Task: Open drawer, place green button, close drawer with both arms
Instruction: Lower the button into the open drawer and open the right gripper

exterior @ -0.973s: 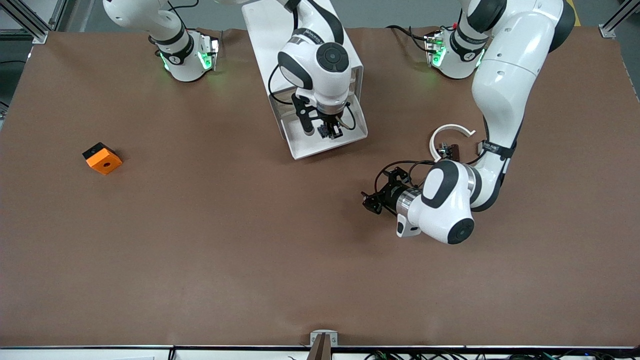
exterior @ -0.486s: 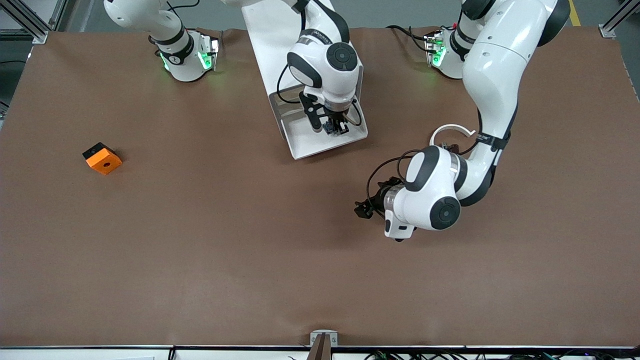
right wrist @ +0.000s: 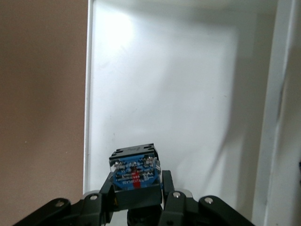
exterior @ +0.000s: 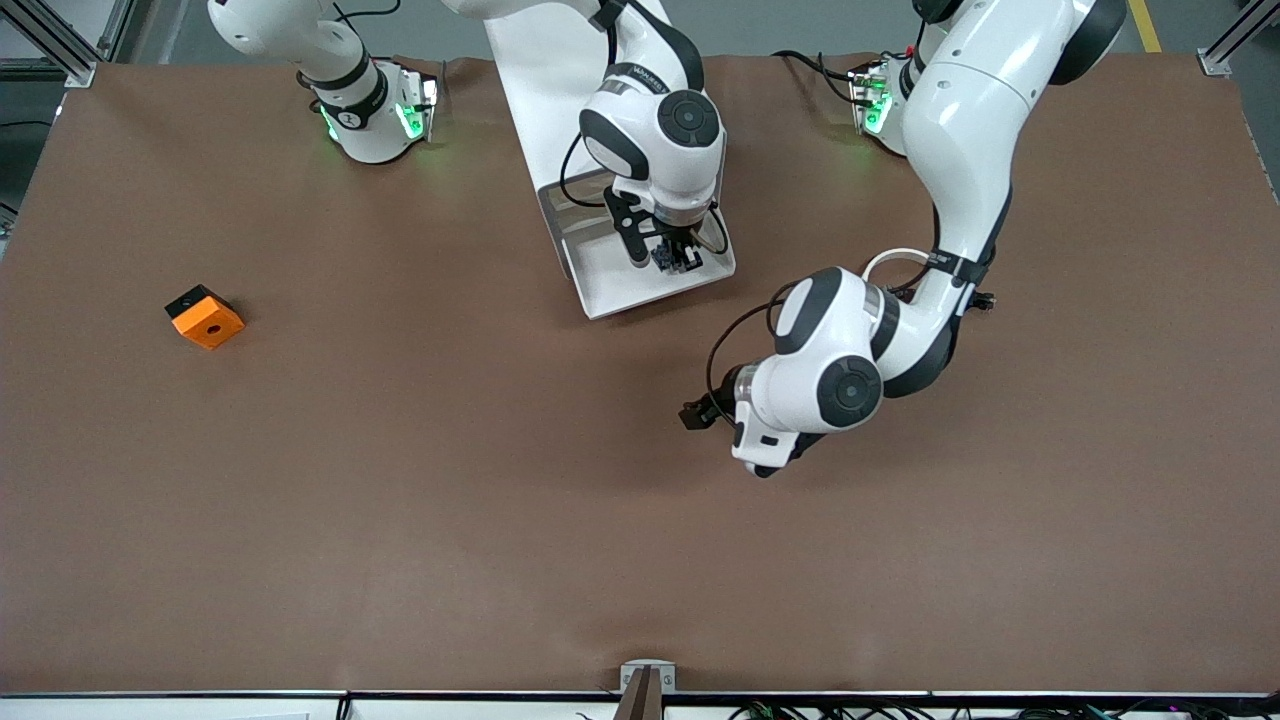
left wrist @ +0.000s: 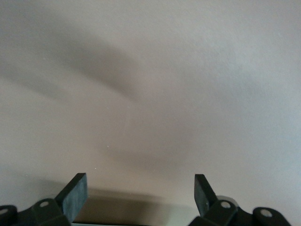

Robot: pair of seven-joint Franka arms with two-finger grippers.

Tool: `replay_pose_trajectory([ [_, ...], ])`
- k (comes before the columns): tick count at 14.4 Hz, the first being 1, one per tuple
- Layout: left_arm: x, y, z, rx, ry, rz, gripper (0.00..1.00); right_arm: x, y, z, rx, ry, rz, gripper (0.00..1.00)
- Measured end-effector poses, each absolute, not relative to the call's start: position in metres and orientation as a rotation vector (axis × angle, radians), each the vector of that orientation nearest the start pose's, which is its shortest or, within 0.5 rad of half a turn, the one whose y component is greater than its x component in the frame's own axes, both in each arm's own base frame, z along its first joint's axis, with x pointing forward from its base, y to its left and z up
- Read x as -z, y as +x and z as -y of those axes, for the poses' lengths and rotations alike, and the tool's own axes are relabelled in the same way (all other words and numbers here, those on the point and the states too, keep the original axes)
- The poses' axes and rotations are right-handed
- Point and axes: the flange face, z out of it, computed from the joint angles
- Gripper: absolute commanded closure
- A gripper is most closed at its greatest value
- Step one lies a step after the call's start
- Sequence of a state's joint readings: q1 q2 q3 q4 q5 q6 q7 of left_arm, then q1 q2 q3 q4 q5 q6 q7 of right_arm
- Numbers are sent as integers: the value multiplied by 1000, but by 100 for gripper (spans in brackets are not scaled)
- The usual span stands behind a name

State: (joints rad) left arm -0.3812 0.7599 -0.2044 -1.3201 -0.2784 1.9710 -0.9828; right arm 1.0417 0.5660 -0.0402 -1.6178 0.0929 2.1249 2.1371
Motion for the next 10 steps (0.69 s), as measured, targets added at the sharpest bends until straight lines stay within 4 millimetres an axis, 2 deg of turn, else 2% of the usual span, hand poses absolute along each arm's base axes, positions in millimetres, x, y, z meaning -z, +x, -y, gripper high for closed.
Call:
replay_pose_trajectory([
  [2, -286, 612, 402, -545, -3182, 893, 0, -285, 361, -579, -90, -2662, -1785, 100],
  [3, -284, 610, 405, -533, -3188, 886, 0, -282, 362, -579, -90, -2665, -1788, 66],
  [4, -282, 608, 407, -527, -3193, 874, 0, -280, 362, -579, -90, -2667, -1790, 1],
  [6, -278, 604, 411, -511, -3206, 842, 0, -280, 362, -580, -91, -2666, -1789, 0],
  [10, -273, 600, 419, -419, -3227, 796, 0, -292, 361, -589, -93, -2651, -1763, 0],
])
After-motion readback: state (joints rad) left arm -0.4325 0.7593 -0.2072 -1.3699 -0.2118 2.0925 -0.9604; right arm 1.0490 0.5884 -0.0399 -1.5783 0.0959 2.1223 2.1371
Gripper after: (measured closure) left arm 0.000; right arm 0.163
